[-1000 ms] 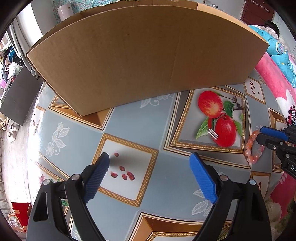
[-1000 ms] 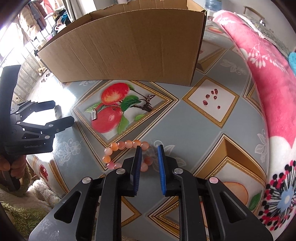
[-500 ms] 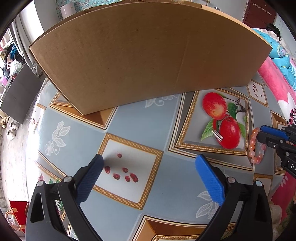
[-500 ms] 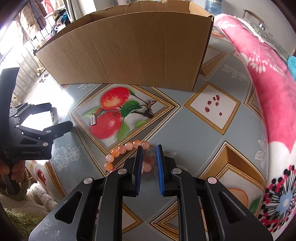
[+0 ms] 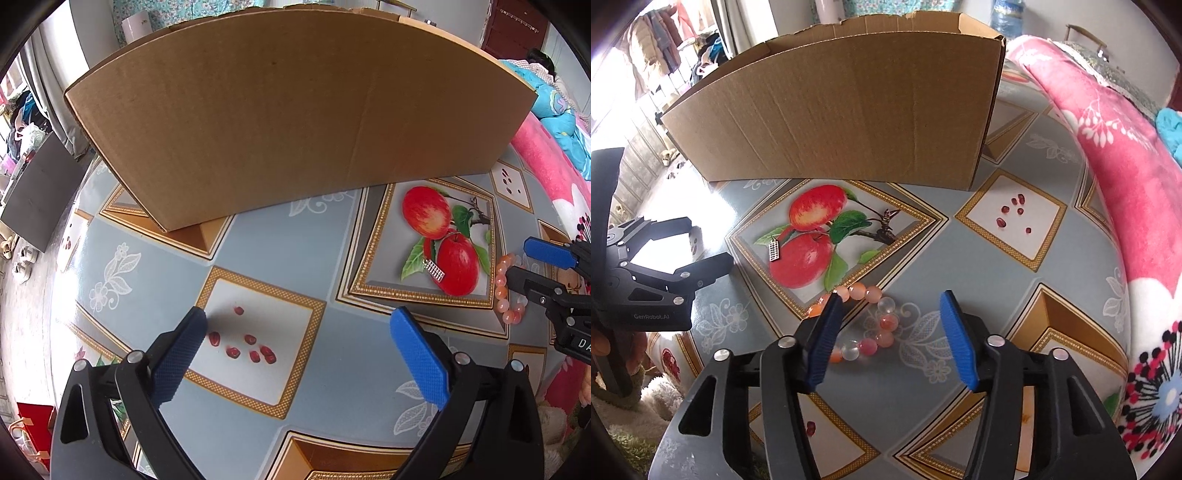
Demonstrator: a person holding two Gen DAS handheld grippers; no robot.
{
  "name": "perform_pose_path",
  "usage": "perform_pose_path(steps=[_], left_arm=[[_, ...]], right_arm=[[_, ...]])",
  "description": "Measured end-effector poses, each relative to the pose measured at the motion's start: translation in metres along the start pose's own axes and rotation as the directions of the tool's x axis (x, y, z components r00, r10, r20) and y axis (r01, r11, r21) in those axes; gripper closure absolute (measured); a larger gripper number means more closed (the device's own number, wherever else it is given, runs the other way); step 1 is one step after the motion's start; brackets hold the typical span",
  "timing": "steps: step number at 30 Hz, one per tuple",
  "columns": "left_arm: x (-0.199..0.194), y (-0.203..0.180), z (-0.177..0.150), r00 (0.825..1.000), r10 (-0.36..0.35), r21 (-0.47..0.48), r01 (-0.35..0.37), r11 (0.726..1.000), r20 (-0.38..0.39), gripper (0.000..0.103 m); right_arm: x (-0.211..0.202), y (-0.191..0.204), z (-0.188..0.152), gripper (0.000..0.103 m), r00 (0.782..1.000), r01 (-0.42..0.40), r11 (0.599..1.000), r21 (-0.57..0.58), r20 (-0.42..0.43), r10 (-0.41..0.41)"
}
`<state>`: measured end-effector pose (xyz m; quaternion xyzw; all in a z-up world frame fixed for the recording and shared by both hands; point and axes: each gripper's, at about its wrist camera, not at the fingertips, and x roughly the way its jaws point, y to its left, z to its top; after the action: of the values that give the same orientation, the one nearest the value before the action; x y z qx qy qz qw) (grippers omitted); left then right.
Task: Organize jewelry
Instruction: 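Lower the open right tool around the pink-orange bracelet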
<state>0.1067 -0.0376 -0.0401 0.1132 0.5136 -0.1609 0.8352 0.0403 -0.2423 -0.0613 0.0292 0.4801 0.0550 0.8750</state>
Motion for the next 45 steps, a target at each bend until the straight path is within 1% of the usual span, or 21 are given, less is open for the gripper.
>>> perform_pose_path(steps=[2, 5, 15, 20, 21, 24, 26, 36, 40, 45], left_arm=[[0.000, 0.000, -0.001, 1.000, 0.000, 0.001, 0.000, 1.000, 0.001, 0.005], [0.000, 0.000, -0.001, 1.000, -0.001, 0.002, 0.001, 1.000, 0.001, 0.005], [0.002, 0.001, 0.002, 1.000, -0.003, 0.001, 0.003, 1.000, -0.008, 0.005], [0.002, 0.001, 0.003, 1.000, -0.004, 0.003, 0.004, 1.000, -0.008, 0.005], [0.002, 0.001, 0.003, 1.000, -0.004, 0.003, 0.004, 1.000, -0.008, 0.005], [0.002, 0.000, 0.003, 1.000, -0.004, 0.002, 0.004, 1.000, -0.009, 0.005], [0.002, 0.001, 0.003, 1.000, -0.004, 0.002, 0.004, 1.000, -0.010, 0.005], [0.003, 0.001, 0.005, 1.000, 0.004, -0.005, -0.004, 1.000, -0.018, 0.004], [0.003, 0.000, 0.007, 1.000, 0.010, -0.017, -0.010, 1.000, -0.027, 0.004], [0.003, -0.001, 0.008, 0.999, 0.012, -0.019, -0.013, 1.000, -0.029, 0.004]], right_arm=[[0.001, 0.000, 0.001, 0.041, 1.000, 0.001, 1.000, -0.003, 0.003, -0.001], [0.005, -0.001, 0.004, 0.036, 1.000, 0.000, 1.000, -0.010, 0.006, 0.000], [0.009, -0.001, 0.008, 0.029, 1.000, 0.001, 1.000, -0.016, 0.013, -0.001], [0.008, 0.007, 0.004, 0.021, 1.000, 0.008, 1.000, -0.028, 0.009, -0.007], [0.009, 0.007, 0.004, 0.018, 1.000, 0.012, 0.999, -0.032, 0.007, -0.012], [0.012, 0.008, 0.005, 0.014, 1.000, 0.022, 0.999, -0.040, 0.001, -0.022], [0.015, 0.008, 0.005, 0.008, 0.999, 0.031, 0.998, -0.045, -0.007, -0.032], [0.018, 0.010, 0.007, 0.008, 0.998, 0.053, 0.996, -0.074, -0.021, -0.055], [0.017, 0.008, 0.007, 0.008, 0.999, 0.047, 0.995, -0.086, -0.017, -0.049], [0.019, 0.005, 0.011, 0.008, 0.998, 0.039, 0.993, -0.108, -0.037, -0.044]])
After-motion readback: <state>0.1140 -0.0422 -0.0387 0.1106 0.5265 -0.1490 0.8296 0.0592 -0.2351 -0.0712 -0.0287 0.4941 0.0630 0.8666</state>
